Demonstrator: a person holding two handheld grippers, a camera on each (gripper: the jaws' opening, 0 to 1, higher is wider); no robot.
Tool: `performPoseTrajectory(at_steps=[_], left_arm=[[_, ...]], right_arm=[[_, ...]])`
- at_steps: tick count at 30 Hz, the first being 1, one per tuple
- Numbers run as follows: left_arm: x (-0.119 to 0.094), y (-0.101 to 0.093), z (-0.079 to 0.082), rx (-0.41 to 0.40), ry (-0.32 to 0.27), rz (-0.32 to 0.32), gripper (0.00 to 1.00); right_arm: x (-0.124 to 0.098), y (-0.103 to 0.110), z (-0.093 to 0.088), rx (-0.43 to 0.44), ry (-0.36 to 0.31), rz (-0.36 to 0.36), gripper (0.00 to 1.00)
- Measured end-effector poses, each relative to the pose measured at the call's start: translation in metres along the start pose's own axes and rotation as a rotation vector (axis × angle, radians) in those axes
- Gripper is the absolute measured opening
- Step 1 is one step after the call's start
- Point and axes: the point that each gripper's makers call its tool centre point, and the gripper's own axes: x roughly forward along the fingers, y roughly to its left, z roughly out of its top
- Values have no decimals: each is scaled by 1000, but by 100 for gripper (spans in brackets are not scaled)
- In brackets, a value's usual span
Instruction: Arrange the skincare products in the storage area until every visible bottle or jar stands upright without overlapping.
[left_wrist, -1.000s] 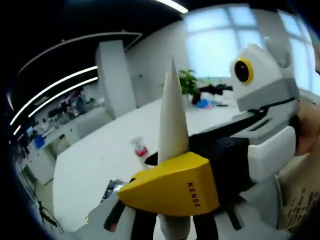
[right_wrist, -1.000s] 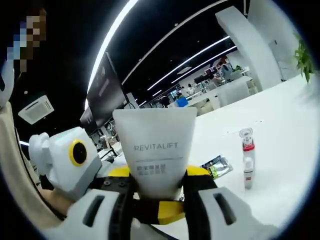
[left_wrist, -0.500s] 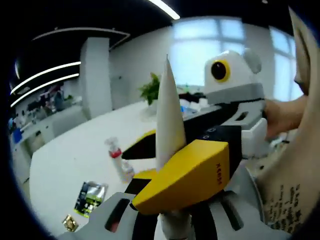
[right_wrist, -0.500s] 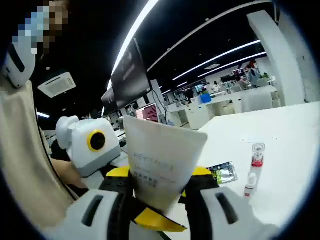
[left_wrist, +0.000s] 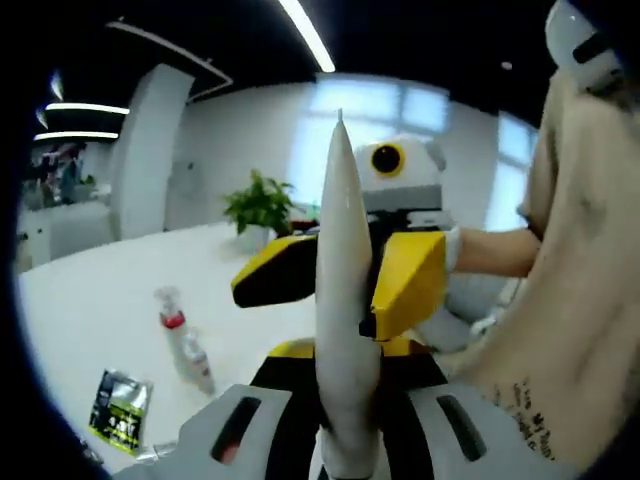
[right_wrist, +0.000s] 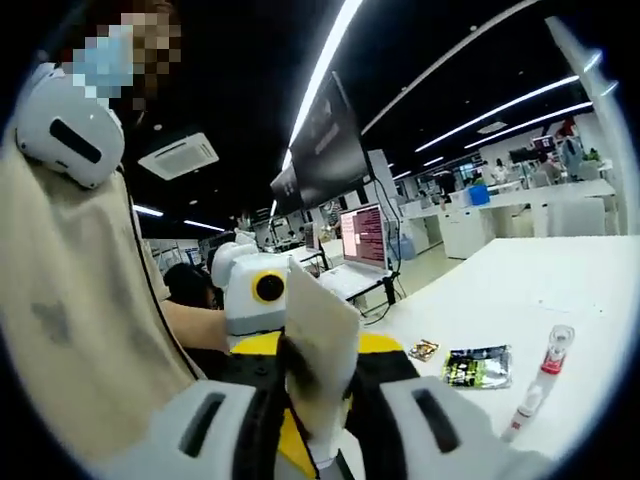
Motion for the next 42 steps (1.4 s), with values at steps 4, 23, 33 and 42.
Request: performPoseTrajectory(at_steps=[4,23,33,42], left_arm=[[1,-8,-3,12,14,-46,16],[10,-3,-45,75,154,-87,19],[21,27,-87,59,170,-28,20],[29,35,-109,68,199,-31,20]], right_arm=[[1,7,-4,-17,47,52,20],[9,7,-50,-160,217,94,12],[14,-22,-95,-139,306,45,12],[13,-32,-122,-151,399,33,12]])
